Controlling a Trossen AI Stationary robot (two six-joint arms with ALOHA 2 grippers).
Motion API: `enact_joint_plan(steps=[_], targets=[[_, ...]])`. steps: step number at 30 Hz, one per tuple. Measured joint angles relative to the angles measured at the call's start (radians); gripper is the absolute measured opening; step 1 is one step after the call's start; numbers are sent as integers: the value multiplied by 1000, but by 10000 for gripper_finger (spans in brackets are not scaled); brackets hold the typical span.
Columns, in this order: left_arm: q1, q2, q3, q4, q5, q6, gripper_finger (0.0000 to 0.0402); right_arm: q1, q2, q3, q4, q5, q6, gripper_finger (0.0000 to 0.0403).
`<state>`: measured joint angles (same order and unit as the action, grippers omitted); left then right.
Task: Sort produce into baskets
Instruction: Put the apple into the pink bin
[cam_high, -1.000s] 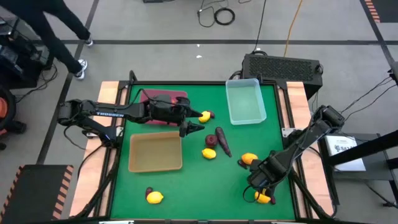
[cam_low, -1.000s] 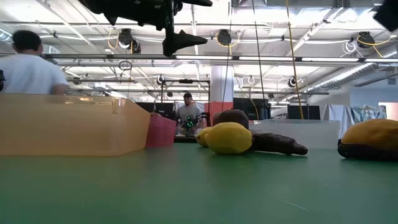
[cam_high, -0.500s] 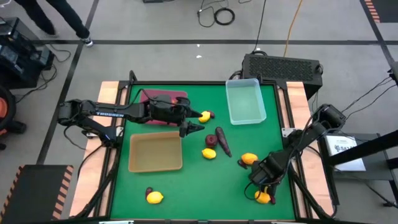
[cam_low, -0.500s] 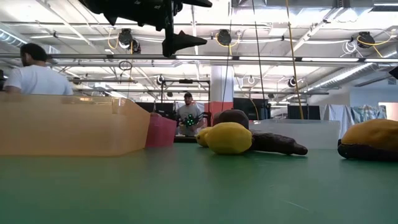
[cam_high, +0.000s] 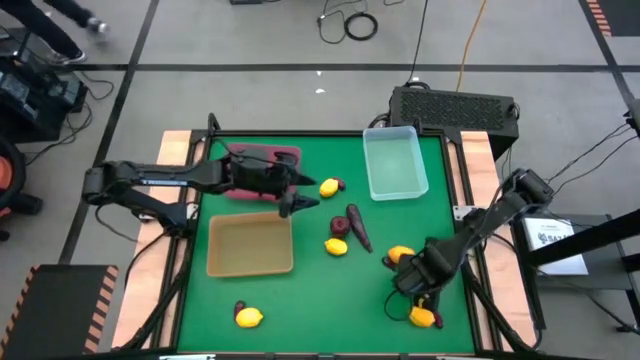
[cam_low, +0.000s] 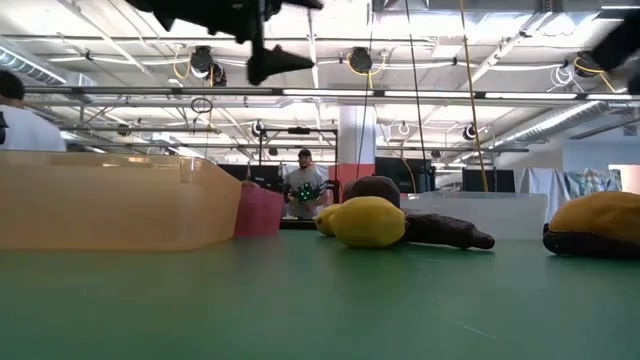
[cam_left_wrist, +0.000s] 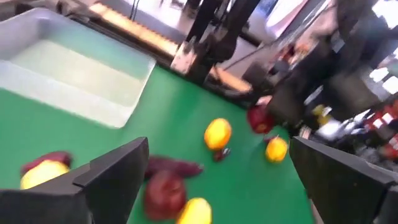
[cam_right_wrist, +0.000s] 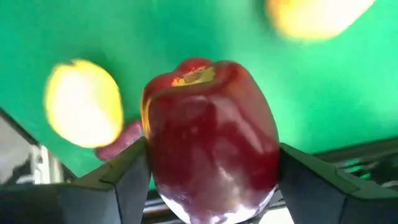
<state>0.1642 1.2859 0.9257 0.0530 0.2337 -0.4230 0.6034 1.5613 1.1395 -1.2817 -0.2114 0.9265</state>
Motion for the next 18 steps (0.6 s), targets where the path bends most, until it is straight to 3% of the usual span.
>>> enact_joint_plan(steps=[4, 8, 11, 18], targets=[[12, -73, 0, -145, -64, 75, 395, -98, 0, 143, -65, 135, -93, 283], [22, -125, 0, -306, -172, 140, 395, -240, -1, 238, 23, 277, -207, 283], [36, -150, 0, -435, -268, 151, 395, -368, -2, 255, 231, 349, -307, 283], [71, -155, 0, -748, -577, 94, 395, -624, 80, 256, 916, 344, -572, 283]])
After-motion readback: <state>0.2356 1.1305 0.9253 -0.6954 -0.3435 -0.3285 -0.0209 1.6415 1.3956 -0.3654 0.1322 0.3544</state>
